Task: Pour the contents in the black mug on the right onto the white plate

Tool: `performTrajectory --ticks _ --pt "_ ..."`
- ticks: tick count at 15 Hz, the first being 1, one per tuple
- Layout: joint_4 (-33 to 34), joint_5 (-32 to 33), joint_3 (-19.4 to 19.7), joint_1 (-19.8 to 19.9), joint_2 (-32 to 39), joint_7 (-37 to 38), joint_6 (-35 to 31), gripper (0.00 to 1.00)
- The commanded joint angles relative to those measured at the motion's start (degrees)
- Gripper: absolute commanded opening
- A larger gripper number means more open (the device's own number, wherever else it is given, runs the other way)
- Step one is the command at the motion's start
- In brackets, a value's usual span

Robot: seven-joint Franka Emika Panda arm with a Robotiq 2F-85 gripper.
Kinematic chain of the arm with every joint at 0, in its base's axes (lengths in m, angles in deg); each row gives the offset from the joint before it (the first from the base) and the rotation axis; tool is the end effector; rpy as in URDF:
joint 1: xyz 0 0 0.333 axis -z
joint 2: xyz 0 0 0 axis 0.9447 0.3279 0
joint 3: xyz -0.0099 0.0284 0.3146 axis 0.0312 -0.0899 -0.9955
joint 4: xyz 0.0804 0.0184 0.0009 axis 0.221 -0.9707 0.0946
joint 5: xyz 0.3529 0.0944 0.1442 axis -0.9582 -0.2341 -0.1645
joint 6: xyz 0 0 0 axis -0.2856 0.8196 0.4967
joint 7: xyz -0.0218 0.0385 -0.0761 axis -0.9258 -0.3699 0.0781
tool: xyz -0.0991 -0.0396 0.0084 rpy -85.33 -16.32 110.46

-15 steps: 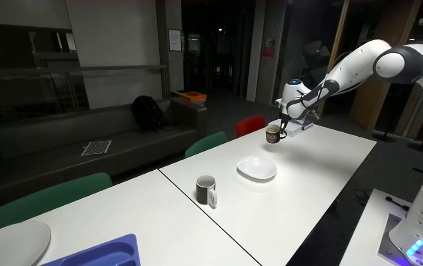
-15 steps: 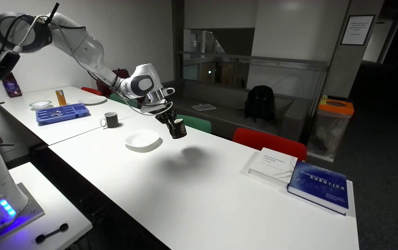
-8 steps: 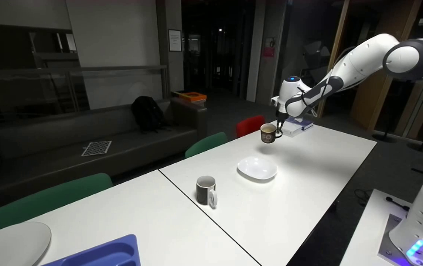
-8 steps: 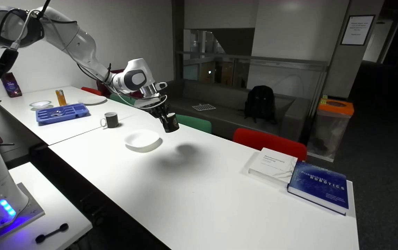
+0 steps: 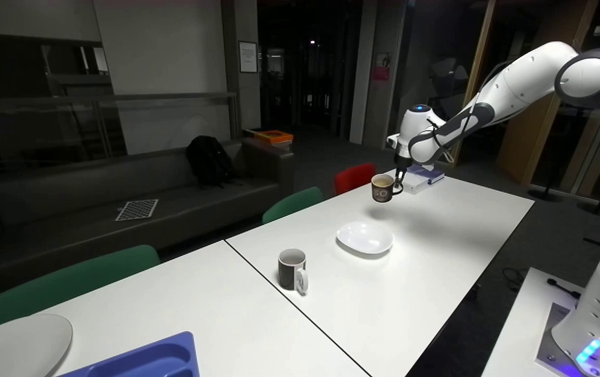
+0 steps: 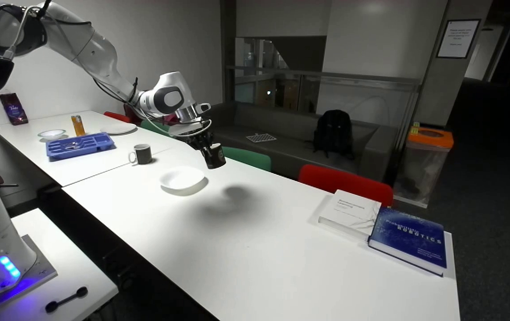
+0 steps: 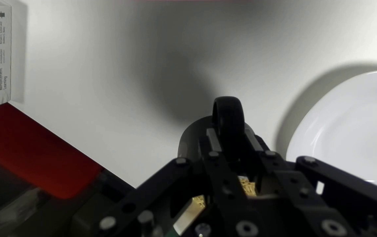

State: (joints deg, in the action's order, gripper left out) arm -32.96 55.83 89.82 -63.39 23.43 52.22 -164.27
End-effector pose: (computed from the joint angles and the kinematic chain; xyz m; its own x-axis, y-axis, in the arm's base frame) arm 0.6147 -0.1386 0.3342 0.8799 0.4659 0.0937 0.4074 -0.8409 0.3562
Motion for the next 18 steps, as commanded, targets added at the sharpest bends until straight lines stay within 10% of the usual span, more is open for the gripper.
performTrajectory --ticks 1,10,18 --pt "0.07 0.0 -0.21 0.19 -0.05 -0.04 0.2 0.2" --pt "-0.72 5.09 1.51 -2.73 -0.22 6.26 -1.02 0.05" --pt "1.27 26.9 4.16 -9.89 1.52 22.34 0.09 0.05"
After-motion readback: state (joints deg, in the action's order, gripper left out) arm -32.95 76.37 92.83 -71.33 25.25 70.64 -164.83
